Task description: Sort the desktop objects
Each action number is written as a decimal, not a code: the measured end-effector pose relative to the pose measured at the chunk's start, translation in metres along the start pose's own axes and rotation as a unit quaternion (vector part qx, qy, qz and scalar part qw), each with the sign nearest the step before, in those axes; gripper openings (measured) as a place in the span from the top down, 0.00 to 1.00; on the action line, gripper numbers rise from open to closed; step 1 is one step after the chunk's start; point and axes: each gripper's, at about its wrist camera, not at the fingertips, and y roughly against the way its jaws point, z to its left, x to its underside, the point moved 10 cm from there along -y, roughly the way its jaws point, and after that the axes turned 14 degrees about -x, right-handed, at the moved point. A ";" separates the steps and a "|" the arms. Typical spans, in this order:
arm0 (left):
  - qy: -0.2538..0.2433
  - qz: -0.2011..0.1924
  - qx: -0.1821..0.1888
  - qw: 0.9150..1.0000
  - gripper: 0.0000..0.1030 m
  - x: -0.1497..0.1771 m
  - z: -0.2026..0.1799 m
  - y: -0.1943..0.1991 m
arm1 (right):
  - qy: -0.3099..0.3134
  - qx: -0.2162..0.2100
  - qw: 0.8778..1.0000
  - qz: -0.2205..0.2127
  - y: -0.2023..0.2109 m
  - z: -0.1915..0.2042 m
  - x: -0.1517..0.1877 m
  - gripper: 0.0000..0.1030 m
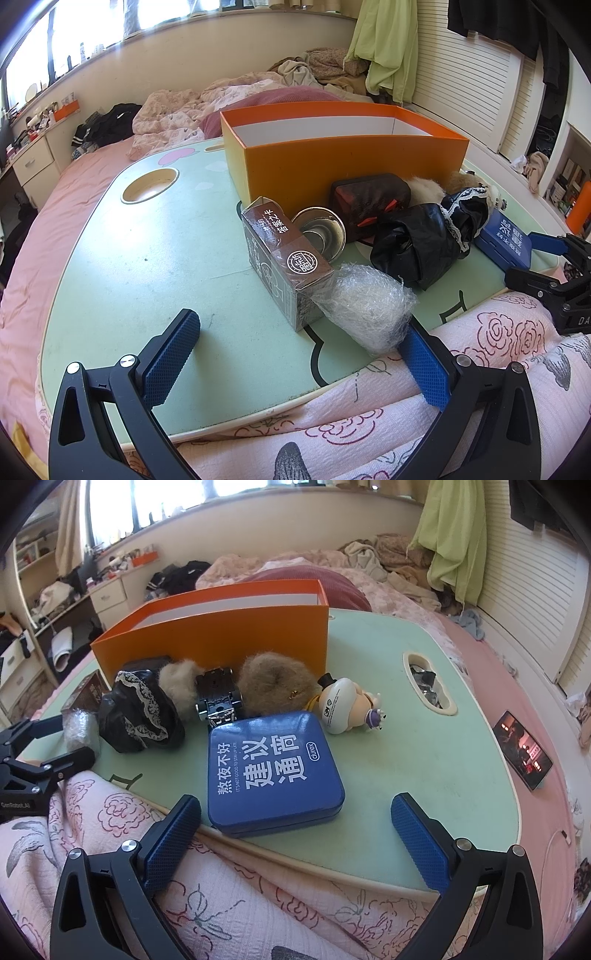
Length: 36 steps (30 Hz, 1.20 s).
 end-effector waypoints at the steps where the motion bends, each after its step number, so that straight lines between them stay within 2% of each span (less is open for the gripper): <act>1: 0.000 0.000 0.000 1.000 0.00 0.000 0.000 0.000 | 0.001 -0.001 1.000 0.000 0.000 0.000 0.000 0.00; 7: -0.001 0.000 0.001 1.000 0.00 0.000 0.000 0.000 | 0.008 0.002 1.000 -0.007 -0.001 -0.001 0.000 0.00; 10: -0.001 0.000 0.001 1.000 0.00 0.000 0.000 0.000 | 0.015 -0.004 1.000 -0.019 0.001 0.002 -0.002 0.10; 18: -0.001 0.000 0.001 1.000 0.00 0.000 0.000 0.000 | 0.062 0.009 0.998 -0.020 -0.005 0.009 -0.018 0.11; 19: -0.001 0.000 0.001 1.000 0.00 0.000 0.000 0.000 | 0.065 0.008 0.998 -0.016 -0.009 0.009 -0.020 0.15; 22: -0.001 -0.002 0.003 1.000 0.00 0.000 -0.001 0.001 | 0.059 -0.003 0.998 -0.006 -0.015 0.008 -0.018 0.35; 23: 0.000 -0.003 0.005 1.000 0.00 0.000 -0.001 0.002 | 0.057 -0.007 0.998 -0.013 -0.013 0.008 -0.017 0.35; 26: 0.013 -0.011 0.034 0.999 0.00 -0.001 -0.002 0.009 | 0.064 -0.012 0.997 -0.043 -0.003 0.011 -0.016 0.35; 27: 0.022 -0.020 0.052 0.998 0.00 -0.002 -0.001 0.014 | 0.070 -0.014 0.996 -0.058 0.003 0.013 -0.017 0.35; 29: 0.040 -0.042 0.065 0.996 0.00 -0.005 0.005 0.024 | 0.083 -0.025 0.992 -0.088 0.014 0.021 -0.019 0.35; 32: 0.065 -0.072 0.094 0.991 0.00 -0.013 0.011 0.038 | 0.099 -0.036 0.988 -0.110 0.023 0.030 -0.020 0.35; 36: 0.106 -0.055 0.123 0.985 0.03 -0.032 0.016 0.036 | 0.102 -0.038 0.987 -0.117 0.023 0.032 -0.022 0.35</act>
